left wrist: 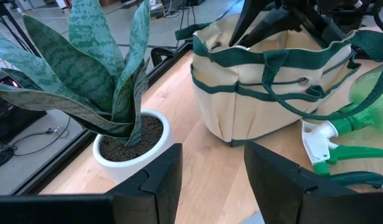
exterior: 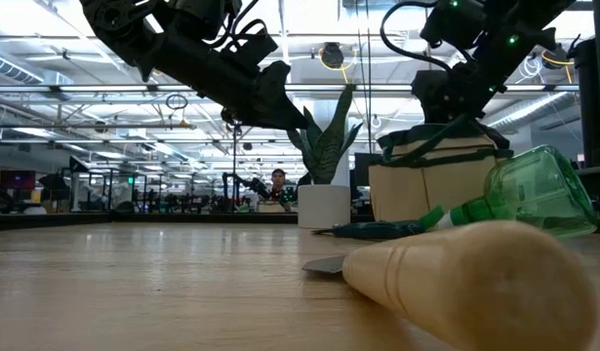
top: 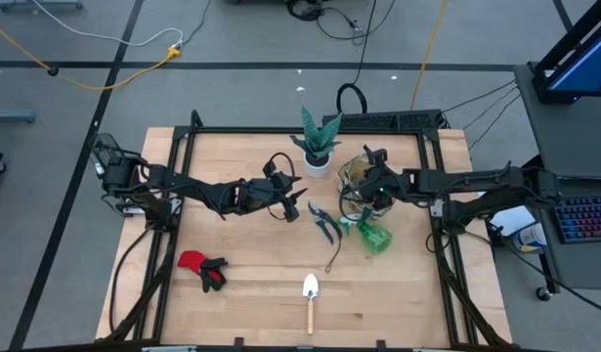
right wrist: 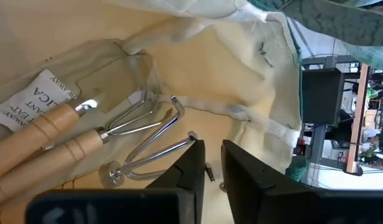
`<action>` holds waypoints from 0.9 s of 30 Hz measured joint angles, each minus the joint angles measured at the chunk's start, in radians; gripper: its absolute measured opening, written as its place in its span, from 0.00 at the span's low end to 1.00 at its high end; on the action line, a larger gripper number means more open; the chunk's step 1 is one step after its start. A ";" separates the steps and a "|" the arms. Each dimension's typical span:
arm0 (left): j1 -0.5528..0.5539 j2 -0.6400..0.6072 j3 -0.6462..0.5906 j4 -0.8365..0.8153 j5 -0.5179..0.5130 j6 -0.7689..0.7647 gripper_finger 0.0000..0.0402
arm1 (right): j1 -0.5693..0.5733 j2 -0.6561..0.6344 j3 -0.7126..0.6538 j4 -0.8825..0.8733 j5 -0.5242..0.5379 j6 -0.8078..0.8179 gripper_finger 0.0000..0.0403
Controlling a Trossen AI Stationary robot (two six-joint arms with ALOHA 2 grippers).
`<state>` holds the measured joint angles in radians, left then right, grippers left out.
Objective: Pick & Place Garden tools in Gardening bag
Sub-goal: Put the brown hand rake into the gardening bag, then put the brown trowel into the gardening bag
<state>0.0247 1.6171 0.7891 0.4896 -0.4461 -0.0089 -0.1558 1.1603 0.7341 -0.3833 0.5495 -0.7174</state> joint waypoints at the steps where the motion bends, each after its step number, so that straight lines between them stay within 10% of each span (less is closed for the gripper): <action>1: 0.000 0.000 0.000 0.000 0.000 0.000 0.44 | 0.000 0.000 0.000 0.004 0.000 0.000 0.14; 27: 0.000 0.000 0.000 0.000 0.000 0.000 0.44 | 0.000 -0.004 0.000 0.065 0.007 0.000 0.46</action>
<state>0.0248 1.6173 0.7891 0.4895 -0.4461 -0.0086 -0.1558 1.1561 0.7341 -0.3185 0.5567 -0.7170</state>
